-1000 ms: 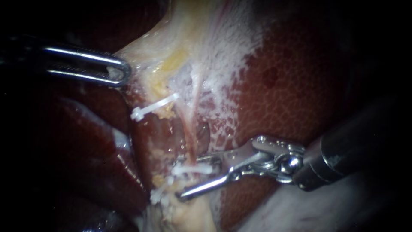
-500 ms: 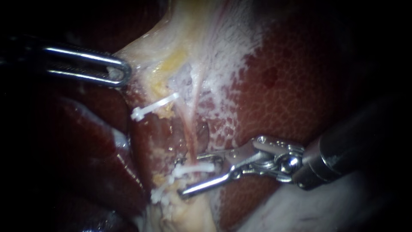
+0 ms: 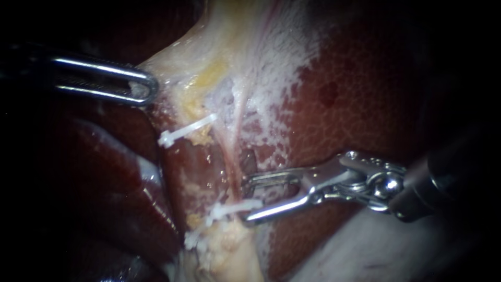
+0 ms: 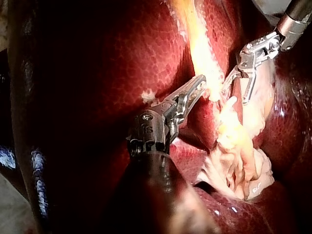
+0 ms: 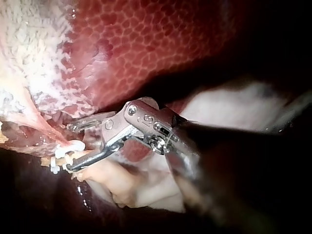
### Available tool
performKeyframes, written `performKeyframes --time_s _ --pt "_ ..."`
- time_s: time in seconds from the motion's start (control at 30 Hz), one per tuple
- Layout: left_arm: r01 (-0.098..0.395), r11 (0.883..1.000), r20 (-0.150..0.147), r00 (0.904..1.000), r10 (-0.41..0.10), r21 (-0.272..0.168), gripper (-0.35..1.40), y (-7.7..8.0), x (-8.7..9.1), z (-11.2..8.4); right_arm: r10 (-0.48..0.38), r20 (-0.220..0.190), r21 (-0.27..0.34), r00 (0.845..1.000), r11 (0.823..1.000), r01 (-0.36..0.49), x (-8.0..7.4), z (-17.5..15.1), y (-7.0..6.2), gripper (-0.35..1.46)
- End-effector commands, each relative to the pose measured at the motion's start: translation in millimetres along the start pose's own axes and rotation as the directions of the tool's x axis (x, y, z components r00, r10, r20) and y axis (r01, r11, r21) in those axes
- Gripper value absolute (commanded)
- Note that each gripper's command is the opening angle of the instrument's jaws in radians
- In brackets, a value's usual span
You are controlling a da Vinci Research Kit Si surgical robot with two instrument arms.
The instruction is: Going back first clip right tube
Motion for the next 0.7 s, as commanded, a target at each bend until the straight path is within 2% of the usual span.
performKeyframes --time_s 0.03,0.2,0.4,0.5,0.6,0.7 --pt "0.000 1.000 -0.001 1.0000 0.000 0.002 -0.35 0.0 0.0 0.0 -0.005 0.000 -0.001 1.000 1.000 0.005 0.0 -0.3 -0.1 0.60" --pt "0.000 1.000 -0.001 1.0000 0.000 0.002 -0.35 0.0 0.1 0.0 -0.054 0.004 0.002 0.999 0.999 0.054 0.3 -1.9 -0.7 0.60" --pt "0.000 1.000 -0.001 1.0000 0.000 0.001 -0.35 0.0 0.2 0.0 -0.133 0.015 -0.008 0.991 0.991 0.133 1.3 -4.3 -2.1 0.60" --pt "-0.001 1.000 -0.001 1.0000 0.001 0.001 -0.35 0.0 0.2 0.1 -0.177 0.042 -0.025 0.983 0.984 0.178 2.1 -5.6 -2.9 0.60" --pt "-0.001 1.000 0.000 1.0000 0.001 0.001 -0.35 0.0 0.3 0.1 -0.220 0.086 -0.062 0.972 0.972 0.226 2.7 -7.0 -3.7 0.60" --pt "-0.002 1.000 0.000 1.0000 0.002 0.000 -0.35 0.1 0.4 0.2 -0.248 0.123 -0.083 0.961 0.962 0.259 3.3 -8.2 -4.1 0.60"
